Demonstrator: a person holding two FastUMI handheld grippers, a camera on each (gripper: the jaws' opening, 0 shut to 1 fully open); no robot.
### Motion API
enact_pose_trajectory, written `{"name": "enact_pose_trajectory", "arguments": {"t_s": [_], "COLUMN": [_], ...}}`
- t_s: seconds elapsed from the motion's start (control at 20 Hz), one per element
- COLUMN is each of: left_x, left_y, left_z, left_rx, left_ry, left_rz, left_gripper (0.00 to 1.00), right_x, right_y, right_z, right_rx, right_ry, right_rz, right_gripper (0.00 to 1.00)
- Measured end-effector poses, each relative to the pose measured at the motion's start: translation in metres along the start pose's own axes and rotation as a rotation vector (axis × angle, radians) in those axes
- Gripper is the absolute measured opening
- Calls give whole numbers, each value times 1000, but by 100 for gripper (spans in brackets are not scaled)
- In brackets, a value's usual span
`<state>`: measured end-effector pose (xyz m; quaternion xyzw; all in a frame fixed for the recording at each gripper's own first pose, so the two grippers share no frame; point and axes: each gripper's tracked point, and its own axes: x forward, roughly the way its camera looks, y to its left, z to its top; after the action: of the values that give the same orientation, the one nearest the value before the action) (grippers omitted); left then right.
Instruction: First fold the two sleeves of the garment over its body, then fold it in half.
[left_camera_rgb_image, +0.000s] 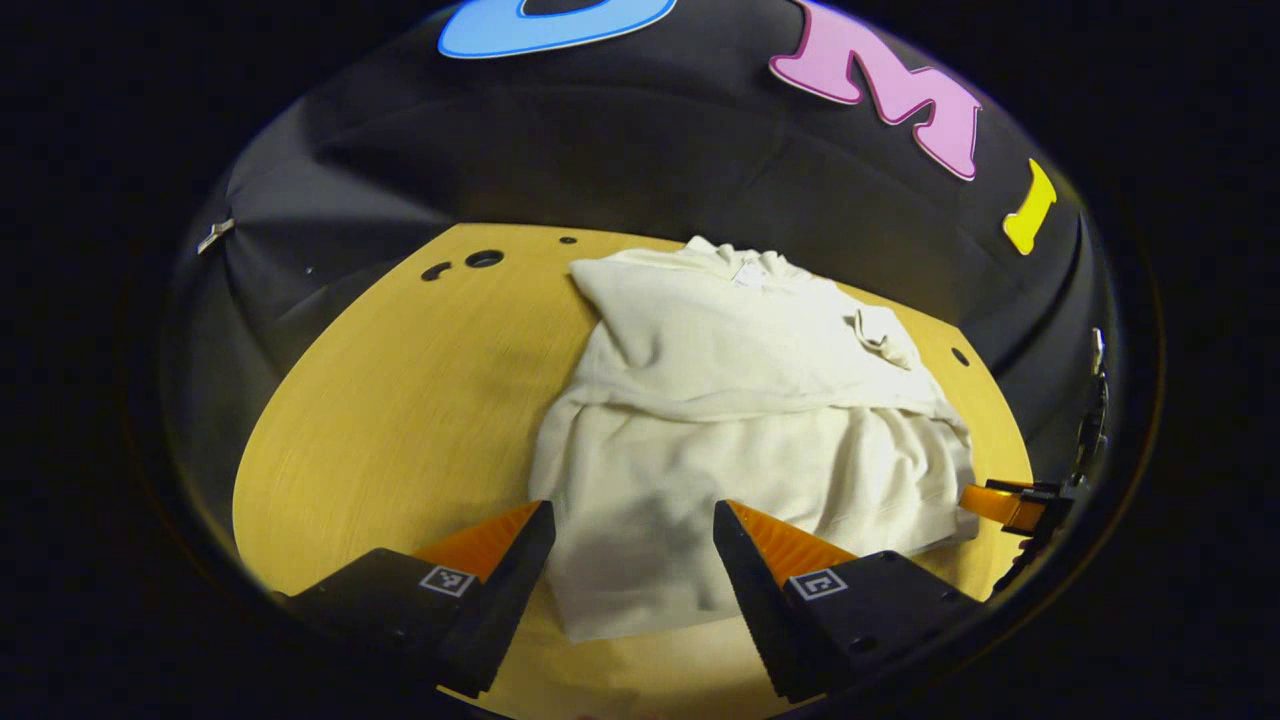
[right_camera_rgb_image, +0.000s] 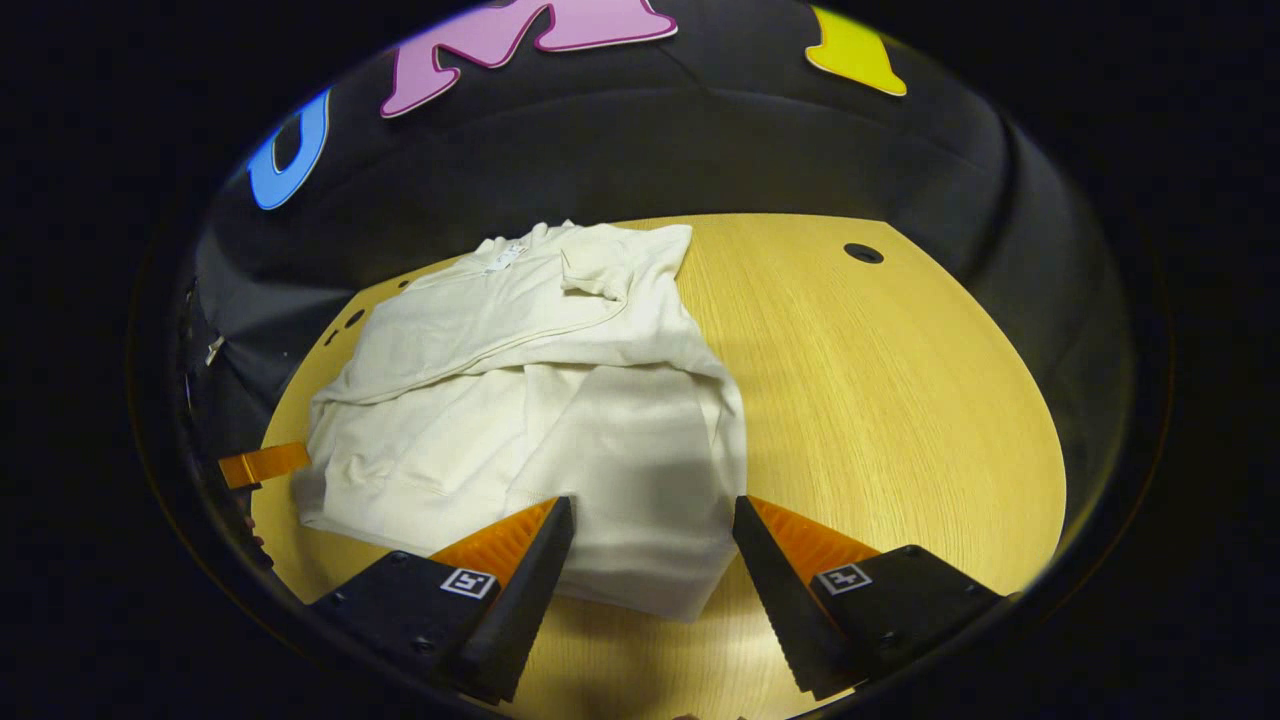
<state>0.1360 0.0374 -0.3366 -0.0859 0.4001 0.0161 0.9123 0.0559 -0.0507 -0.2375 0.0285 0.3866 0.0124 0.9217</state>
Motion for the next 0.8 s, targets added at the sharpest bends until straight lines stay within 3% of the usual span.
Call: {"name": "enact_pose_trajectory", "arguments": {"t_s": [0.25,0.6,0.8], "left_x": [4,9,9], "left_y": [14,4,-3], "left_z": [-39,-41,-43], "left_rx": [1,89,78], "left_ry": [60,51,49], "left_rz": [31,66,71], "left_gripper": [98,99,93], "right_x": [3,5,7], "right_y": [-2,-8,-10], "right_z": [-1,-4,-2], "right_rx": [14,-10,-15], "right_ry": [8,21,0], "right_rz": [-30,-85,-100], "right_gripper": [100,100,100]}}
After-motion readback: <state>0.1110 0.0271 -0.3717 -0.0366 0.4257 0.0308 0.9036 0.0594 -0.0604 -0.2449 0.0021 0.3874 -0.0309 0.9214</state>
